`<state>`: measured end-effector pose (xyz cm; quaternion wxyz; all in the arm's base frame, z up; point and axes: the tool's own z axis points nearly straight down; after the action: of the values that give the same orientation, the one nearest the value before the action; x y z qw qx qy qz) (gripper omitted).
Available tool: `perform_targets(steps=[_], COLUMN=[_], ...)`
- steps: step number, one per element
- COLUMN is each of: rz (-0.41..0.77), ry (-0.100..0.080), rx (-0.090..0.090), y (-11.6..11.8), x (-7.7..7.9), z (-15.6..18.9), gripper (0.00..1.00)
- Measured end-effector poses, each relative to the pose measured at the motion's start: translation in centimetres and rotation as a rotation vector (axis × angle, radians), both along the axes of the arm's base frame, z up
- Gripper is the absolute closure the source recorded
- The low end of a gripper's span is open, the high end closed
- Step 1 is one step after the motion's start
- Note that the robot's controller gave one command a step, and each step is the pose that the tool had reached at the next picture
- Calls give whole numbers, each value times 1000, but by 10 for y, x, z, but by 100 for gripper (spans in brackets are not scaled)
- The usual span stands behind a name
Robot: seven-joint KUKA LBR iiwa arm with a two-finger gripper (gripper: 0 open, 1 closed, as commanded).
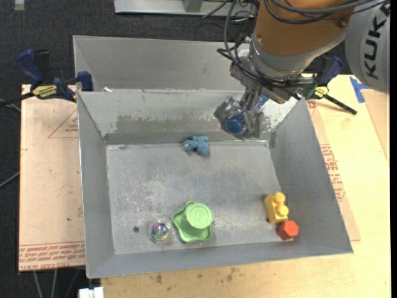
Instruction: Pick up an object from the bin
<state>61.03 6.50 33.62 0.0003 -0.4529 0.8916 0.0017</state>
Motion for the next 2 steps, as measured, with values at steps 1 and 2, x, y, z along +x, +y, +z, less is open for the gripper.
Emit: perform_targets(steps=[1, 2], rz=[0, 166], ry=[0, 5], rx=[0, -1], y=[0, -8], x=[0, -37], z=[0, -50], gripper=[100, 100])
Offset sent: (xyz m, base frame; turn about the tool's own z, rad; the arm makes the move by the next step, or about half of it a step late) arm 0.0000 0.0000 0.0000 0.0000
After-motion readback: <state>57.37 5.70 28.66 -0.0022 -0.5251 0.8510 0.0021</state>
